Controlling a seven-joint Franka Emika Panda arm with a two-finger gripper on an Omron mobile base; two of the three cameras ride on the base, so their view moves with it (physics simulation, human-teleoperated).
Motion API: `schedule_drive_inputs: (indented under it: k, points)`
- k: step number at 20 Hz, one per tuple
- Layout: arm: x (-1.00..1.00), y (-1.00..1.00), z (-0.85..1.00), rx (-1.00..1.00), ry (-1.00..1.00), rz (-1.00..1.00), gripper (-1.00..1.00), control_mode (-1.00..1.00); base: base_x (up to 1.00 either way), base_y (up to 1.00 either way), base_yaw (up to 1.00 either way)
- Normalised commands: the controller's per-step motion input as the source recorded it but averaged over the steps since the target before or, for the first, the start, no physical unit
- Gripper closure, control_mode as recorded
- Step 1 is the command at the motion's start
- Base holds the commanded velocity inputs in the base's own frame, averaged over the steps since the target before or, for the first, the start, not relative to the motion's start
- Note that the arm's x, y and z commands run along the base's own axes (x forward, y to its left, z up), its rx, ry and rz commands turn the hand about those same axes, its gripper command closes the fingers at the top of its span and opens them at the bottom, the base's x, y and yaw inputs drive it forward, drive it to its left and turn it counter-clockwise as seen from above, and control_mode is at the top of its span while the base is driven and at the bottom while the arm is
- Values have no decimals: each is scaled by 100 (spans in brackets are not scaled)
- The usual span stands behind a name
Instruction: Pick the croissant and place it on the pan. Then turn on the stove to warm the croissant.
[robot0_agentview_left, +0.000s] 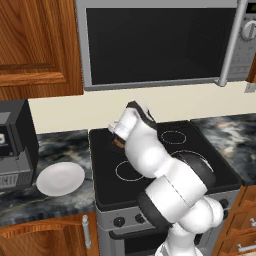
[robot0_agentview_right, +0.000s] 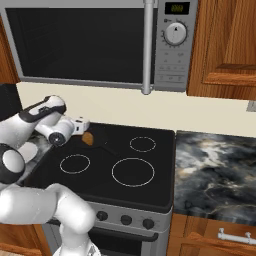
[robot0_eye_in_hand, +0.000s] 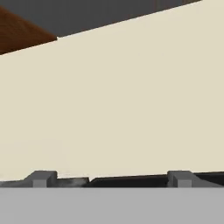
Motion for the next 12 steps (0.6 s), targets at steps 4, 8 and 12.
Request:
schedule_drive_inputs:
  k: [4, 8, 12]
  points:
    - [-56, -34, 68, 0, -6, 0, -100, -100, 0, 0, 0]
    - [-67, -46, 83, 2, 0, 0, -100, -100, 0, 0, 0]
    - [-64, -45, 99, 6, 3, 0, -100, -100, 0, 0, 0]
